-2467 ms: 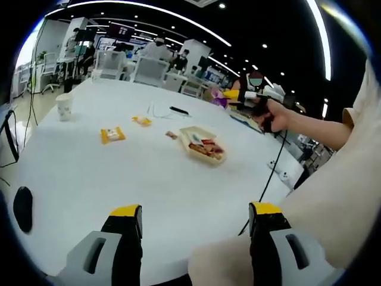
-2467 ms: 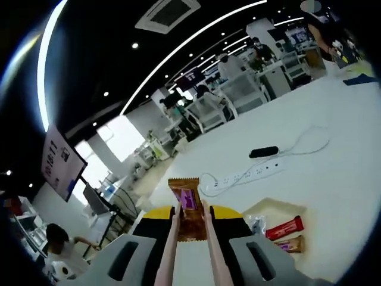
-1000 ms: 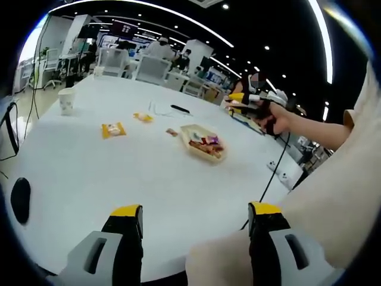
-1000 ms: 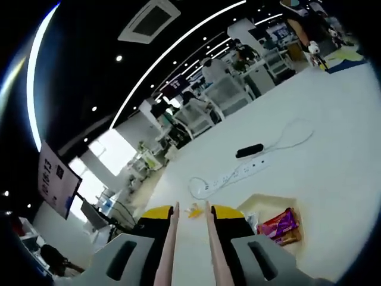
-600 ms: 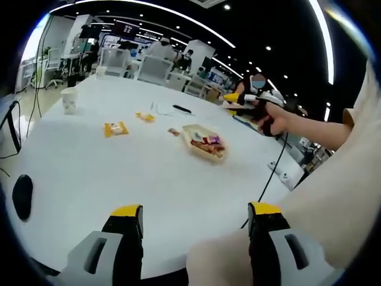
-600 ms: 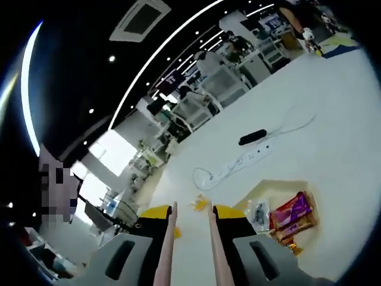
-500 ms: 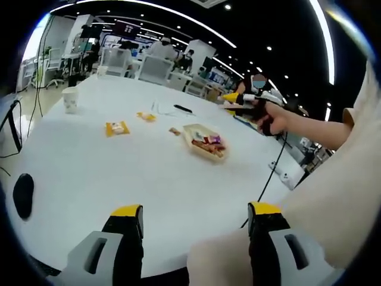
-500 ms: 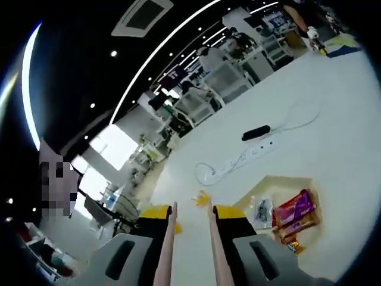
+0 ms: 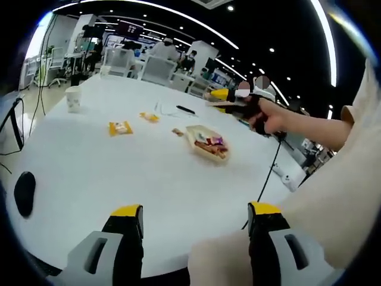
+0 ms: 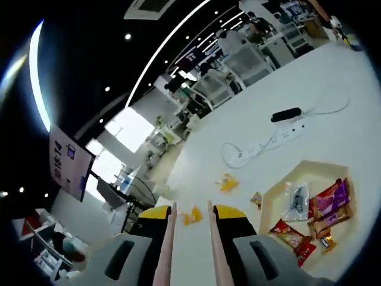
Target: Place the target food into the container with the food tongs after gripping and lifting it, then release it inside without dropping or visibly crushing the food.
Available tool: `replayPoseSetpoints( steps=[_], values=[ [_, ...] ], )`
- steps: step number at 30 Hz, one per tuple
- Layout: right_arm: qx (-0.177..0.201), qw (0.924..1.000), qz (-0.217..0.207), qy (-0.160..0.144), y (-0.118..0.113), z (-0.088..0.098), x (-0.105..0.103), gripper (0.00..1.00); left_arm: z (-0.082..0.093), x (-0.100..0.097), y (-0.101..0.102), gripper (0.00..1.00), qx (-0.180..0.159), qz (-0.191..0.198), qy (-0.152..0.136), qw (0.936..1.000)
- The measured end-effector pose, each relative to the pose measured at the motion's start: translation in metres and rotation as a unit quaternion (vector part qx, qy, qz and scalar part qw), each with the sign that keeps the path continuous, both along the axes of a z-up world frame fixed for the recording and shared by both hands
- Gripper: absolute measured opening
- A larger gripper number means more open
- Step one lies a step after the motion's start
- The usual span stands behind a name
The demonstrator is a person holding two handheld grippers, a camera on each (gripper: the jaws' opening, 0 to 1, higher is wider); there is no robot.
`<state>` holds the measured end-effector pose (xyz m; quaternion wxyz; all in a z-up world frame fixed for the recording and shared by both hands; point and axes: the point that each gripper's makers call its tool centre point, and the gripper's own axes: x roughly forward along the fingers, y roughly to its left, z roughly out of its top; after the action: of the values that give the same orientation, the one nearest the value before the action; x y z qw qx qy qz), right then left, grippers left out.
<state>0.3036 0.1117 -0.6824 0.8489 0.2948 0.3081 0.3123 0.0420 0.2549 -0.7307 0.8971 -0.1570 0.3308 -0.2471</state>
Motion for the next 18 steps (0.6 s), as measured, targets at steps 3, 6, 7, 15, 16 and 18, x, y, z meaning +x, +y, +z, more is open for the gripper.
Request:
replayPoseSetpoints(
  steps=[3,6,7,15,16,18],
  values=[
    [-0.003,0.9997,0.023,-0.005,0.016,-0.001,-0.004,0.27,-0.001,0.000,0.004,0.71,0.000,0.007,0.002,1.0000],
    [-0.015,0.9993,0.033,-0.008,0.029,-0.003,-0.005,0.28,-0.001,0.000,0.008,0.71,0.000,0.012,0.004,0.9999],
    [-0.017,0.9993,0.031,-0.007,0.034,-0.005,-0.004,0.28,-0.002,0.000,0.009,0.71,0.000,0.014,0.005,0.9999],
    [-0.039,0.9960,0.080,-0.013,0.087,-0.013,-0.012,0.28,-0.005,0.002,0.013,0.71,-0.002,0.018,0.011,0.9998],
    [-0.042,0.9955,0.084,-0.014,0.090,-0.013,-0.013,0.28,-0.005,0.003,0.014,0.71,-0.002,0.018,0.011,0.9998],
    [-0.059,0.9918,0.110,-0.025,0.104,-0.015,-0.017,0.28,-0.006,0.004,0.019,0.71,-0.002,0.023,0.012,0.9997]
  ],
)
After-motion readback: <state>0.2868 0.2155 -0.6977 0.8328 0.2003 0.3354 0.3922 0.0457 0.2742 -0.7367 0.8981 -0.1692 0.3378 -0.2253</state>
